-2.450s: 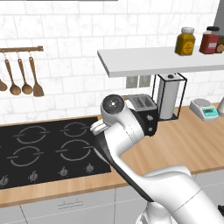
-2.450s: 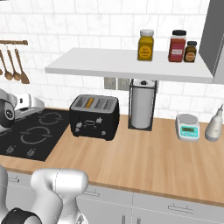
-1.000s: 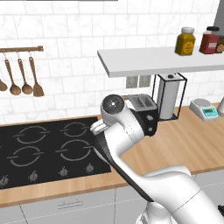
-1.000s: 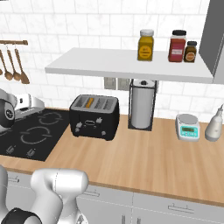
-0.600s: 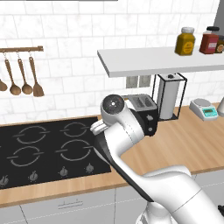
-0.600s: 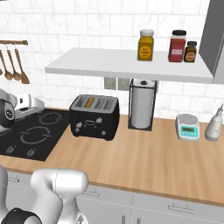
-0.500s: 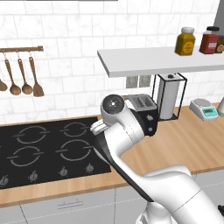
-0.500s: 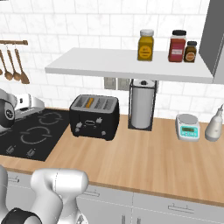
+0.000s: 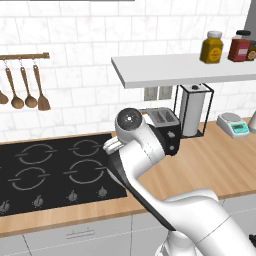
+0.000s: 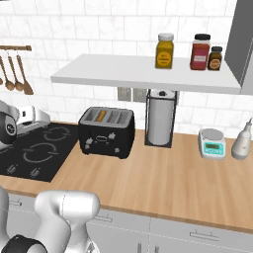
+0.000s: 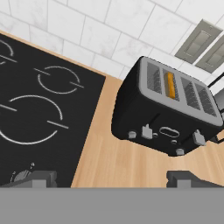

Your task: Start the toaster. Once the lever pops up, take the bread to the plate on the dining counter.

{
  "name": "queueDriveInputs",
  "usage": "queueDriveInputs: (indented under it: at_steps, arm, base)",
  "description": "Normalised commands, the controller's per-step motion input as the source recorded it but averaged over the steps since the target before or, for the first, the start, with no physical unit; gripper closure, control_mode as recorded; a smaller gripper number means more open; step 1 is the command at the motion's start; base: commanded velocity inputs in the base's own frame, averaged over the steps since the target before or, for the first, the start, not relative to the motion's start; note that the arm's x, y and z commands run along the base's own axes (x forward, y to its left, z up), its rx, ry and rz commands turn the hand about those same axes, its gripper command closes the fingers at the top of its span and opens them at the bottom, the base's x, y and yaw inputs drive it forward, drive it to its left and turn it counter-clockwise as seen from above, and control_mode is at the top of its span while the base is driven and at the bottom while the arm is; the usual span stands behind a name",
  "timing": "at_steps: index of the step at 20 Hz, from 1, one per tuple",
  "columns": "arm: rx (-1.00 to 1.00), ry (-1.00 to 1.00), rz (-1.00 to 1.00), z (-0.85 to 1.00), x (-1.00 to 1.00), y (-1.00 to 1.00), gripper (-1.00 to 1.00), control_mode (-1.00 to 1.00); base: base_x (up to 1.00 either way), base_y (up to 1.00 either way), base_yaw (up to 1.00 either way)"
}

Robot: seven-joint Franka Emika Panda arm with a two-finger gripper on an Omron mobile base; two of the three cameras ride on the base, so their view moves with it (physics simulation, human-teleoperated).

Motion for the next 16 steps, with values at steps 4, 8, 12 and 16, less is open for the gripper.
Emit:
queueDriveInputs:
  at_steps: [4, 8, 12, 16]
  arm:
    - [0.0, 0.0, 0.0, 0.0, 0.0, 0.0, -1.0, -1.0]
    - [0.0, 0.0, 0.0, 0.0, 0.0, 0.0, -1.0, -1.0]
    - [0.0, 0.0, 0.0, 0.0, 0.0, 0.0, -1.0, -1.0]
    - [0.0, 0.0, 0.0, 0.0, 0.0, 0.0, -1.0, -1.0]
  base:
    - [0.0, 0.0, 0.0]
    - [0.0, 0.0, 0.0]
    - [0.0, 0.0, 0.0]
    - [0.0, 0.0, 0.0]
